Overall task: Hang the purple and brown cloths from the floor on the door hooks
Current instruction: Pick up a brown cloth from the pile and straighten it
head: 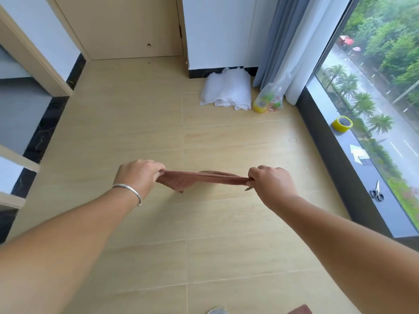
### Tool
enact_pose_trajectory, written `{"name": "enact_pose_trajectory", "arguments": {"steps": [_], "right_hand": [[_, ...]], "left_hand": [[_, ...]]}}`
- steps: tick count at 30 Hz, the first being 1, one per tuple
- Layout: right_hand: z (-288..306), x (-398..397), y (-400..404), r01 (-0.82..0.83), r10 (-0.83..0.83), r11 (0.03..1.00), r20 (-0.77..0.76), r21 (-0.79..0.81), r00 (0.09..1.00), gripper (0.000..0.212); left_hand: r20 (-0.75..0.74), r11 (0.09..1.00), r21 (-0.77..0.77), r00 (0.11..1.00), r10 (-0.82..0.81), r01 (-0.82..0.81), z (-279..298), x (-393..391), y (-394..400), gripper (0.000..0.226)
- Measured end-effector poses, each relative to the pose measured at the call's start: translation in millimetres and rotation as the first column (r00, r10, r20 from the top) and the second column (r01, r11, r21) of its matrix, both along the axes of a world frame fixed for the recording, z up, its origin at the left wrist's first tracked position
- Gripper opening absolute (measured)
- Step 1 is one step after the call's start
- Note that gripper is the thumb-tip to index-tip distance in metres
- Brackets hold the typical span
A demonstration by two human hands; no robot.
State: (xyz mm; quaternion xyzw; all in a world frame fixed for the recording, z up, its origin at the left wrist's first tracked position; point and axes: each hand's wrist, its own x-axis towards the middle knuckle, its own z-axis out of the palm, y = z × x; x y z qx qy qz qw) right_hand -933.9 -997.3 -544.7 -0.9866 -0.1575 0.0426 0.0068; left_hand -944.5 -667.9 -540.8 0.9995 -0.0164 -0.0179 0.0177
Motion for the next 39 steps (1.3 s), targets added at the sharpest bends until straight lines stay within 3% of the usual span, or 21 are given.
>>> {"name": "enact_pose_trajectory", "arguments": {"steps": [3,6,10,17,22,24,30,35,39], "right_hand": [[-29,-48,-6,-0.065,0.064,0.996,-0.023,-0.058,0.998,0.006],[-69,-107,-15,-0.112,0.102,0.985,-0.079,-0.131,0.992,0.021],[-125,-191,-31,-0.155,0.114,0.965,-0.194,-0.21,0.974,0.02],[-199,-299,-55,-0.232,0.121,0.948,-0.429,-0.218,0.895,0.011],[-236,-336,-57,-0.252,0.112,0.946,-0.526,-0.203,0.843,0.007],[-250,-337,-52,-0.25,0.111,0.948,-0.527,-0.199,0.843,0.012],[-312,-305,-33,-0.146,0.04,0.971,-0.477,-0.187,0.878,0.017],[-383,-266,-22,0.061,-0.114,0.99,-0.483,-0.123,0.868,0.021],[-451,-228,-23,0.133,-0.17,0.984,-0.425,-0.116,0.889,0.038]], "left_hand": [[-0.079,0.998,0.062,0.997,-0.005,0.009,-24,-52,-4,0.021],[-0.159,0.996,0.083,0.987,-0.009,0.023,-62,-115,-16,0.021],[-0.316,0.998,0.049,0.949,-0.007,0.024,-125,-207,-34,0.021],[-0.603,0.998,0.012,0.796,-0.044,0.064,-212,-330,-61,0.023],[-0.754,0.989,0.017,0.651,-0.084,0.148,-249,-355,-64,0.025],[-0.77,0.985,0.022,0.631,-0.091,0.17,-265,-351,-62,0.024],[-0.658,0.987,0.037,0.747,-0.093,0.156,-338,-306,-48,0.025],[-0.552,0.994,-0.002,0.829,-0.092,0.109,-419,-258,-41,0.021],[-0.463,0.994,-0.072,0.88,-0.104,0.079,-484,-215,-34,0.02]]}}
